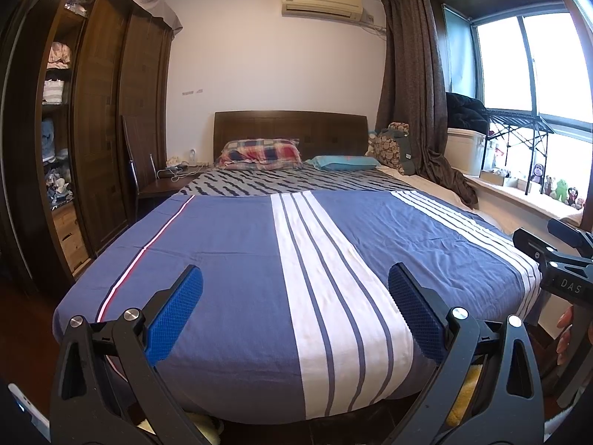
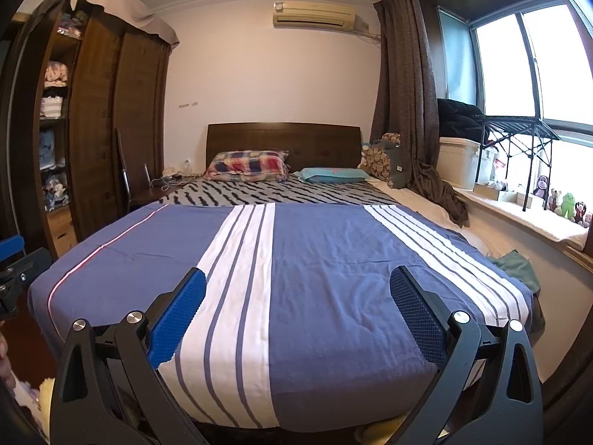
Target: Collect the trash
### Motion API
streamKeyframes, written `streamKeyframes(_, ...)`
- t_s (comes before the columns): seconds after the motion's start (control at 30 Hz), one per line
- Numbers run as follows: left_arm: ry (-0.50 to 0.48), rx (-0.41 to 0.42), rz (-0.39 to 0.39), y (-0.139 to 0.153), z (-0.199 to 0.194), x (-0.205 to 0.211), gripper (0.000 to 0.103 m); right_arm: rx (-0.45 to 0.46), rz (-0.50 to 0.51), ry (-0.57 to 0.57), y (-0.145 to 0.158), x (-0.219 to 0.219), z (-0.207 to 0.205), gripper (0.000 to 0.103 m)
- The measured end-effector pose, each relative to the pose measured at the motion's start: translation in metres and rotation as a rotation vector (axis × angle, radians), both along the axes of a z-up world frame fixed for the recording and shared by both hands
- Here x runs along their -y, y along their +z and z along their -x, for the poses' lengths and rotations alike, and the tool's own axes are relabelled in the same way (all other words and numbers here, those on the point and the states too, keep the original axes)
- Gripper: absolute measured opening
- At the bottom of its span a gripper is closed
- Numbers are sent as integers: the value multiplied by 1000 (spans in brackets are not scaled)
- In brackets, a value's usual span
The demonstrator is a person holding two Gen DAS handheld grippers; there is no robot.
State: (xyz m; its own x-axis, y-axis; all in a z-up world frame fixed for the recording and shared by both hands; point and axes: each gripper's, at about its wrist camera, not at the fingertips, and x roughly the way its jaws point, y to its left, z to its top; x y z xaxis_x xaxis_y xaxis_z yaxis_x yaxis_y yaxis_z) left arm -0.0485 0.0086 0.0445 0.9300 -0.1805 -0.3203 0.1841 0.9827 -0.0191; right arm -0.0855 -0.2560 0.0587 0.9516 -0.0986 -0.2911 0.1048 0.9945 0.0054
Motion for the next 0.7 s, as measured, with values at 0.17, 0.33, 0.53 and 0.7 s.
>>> streamKeyframes(0.17, 6, -9, 1, 0, -3, -1, 95, -13, 0, -1, 0, 0, -3, 99)
streamKeyframes(0.33, 7, -4, 2, 1, -2, -1, 95, -5, -9, -1, 1, 1, -3, 99)
streamKeyframes(0.53, 8, 5, 2, 2, 1, -2, 95, -7, -6, 2, 0, 1, -1, 100)
streamKeyframes(0.7, 9, 3, 5, 1, 2, -2, 95, -8, -6, 1, 0, 1, 0, 100)
